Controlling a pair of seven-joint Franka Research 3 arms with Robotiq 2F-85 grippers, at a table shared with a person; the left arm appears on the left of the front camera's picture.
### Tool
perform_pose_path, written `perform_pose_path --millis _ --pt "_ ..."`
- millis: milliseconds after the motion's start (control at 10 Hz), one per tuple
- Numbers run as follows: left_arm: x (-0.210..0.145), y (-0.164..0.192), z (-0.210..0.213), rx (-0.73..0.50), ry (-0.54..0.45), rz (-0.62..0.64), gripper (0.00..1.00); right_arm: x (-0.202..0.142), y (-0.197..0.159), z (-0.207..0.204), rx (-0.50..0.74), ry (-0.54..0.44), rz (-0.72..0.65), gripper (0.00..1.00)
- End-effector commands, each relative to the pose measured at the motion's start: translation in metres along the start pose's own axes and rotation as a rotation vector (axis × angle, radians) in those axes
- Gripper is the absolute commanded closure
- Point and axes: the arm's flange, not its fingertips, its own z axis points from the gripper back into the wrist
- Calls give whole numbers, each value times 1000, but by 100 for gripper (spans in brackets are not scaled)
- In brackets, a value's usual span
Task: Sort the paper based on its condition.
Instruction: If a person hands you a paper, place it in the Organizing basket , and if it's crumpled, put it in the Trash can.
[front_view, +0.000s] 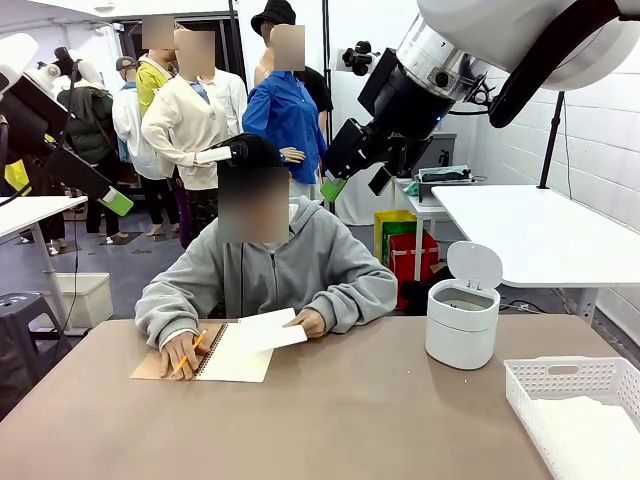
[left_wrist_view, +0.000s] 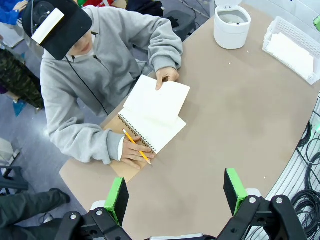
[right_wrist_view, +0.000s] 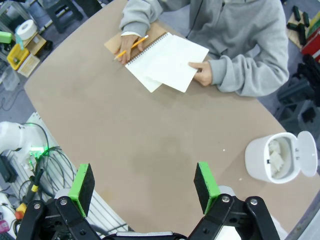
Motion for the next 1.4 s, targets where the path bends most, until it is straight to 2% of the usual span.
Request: perform_pose_path --millis 0,1300 --pt "0 1 0 -2 0 1 0 -2 0 -1 2 -1 -4 0" --pt "0 1 0 -2 0 1 0 -2 0 -1 2 -1 -4 0"
